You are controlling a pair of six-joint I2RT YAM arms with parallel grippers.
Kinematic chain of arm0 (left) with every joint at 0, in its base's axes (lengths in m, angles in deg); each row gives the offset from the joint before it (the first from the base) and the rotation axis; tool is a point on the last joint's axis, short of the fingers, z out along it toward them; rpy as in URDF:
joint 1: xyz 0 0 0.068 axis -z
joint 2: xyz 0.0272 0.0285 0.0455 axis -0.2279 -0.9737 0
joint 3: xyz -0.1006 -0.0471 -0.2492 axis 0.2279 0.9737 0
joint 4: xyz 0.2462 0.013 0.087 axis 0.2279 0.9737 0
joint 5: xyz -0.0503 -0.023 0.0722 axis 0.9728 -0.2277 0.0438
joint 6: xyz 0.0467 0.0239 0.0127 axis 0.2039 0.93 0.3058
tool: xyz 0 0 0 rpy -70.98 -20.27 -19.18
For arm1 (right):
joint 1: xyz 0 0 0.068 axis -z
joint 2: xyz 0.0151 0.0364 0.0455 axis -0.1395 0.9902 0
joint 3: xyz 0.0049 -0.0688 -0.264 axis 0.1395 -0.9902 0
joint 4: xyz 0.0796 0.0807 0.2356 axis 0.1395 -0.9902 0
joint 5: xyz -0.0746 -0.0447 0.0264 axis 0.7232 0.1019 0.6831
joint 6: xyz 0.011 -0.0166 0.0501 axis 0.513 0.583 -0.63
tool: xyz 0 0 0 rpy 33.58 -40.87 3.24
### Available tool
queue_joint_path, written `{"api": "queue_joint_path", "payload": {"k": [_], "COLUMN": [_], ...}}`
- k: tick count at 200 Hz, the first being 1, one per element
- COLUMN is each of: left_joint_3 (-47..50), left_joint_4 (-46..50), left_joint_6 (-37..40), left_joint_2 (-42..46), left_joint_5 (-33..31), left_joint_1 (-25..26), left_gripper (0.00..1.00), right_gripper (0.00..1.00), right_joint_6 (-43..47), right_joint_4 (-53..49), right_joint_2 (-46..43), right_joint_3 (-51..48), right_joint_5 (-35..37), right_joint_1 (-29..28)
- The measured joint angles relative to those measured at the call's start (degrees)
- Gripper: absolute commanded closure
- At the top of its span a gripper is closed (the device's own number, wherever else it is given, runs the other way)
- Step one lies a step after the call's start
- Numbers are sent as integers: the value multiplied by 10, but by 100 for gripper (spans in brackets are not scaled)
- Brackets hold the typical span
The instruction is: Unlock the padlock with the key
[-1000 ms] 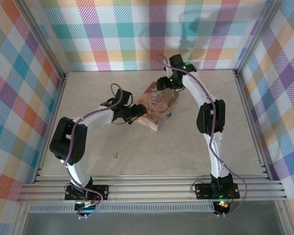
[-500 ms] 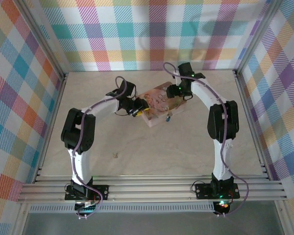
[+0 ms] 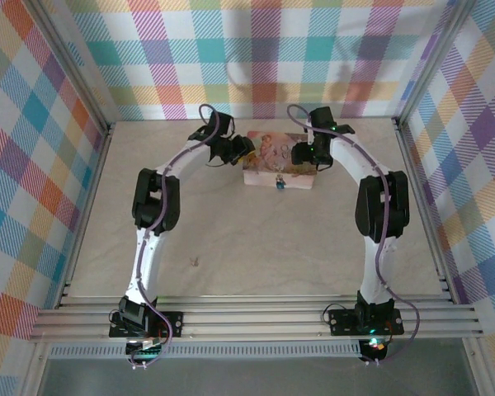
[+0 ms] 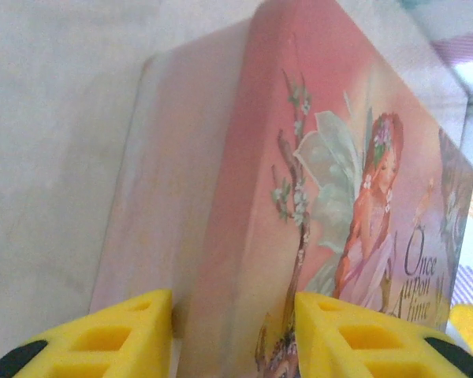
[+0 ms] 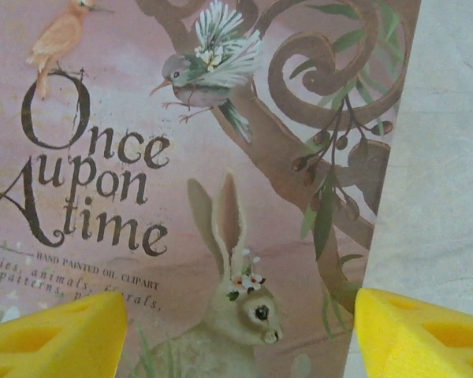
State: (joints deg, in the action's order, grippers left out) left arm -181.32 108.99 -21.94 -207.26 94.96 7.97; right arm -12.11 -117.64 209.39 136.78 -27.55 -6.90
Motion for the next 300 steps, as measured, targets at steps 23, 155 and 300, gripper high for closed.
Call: {"api": "queue_joint_path", "payload": {"k": [23,155,300], "left_joint_3": [-65,-87,712], "left_joint_4": [0,153,252], "left_joint_6": [-3,104,51], "left_joint_2": [-43,-5,621], "left_joint_5": [-7,-31,-223], "left_joint_1": [-4,-28,-20], "left_gripper": [58,25,57], "right_gripper": [25,20,23], "right_joint_6": [-9,-65,-168], "right_joint_4": [-17,-82,95], "right_joint_2": [23,-16,-236], "right_joint_3": [38,64,-305], "right_joint_5": [1,-58,-126], "right_joint_1": [1,-24,-220]}}
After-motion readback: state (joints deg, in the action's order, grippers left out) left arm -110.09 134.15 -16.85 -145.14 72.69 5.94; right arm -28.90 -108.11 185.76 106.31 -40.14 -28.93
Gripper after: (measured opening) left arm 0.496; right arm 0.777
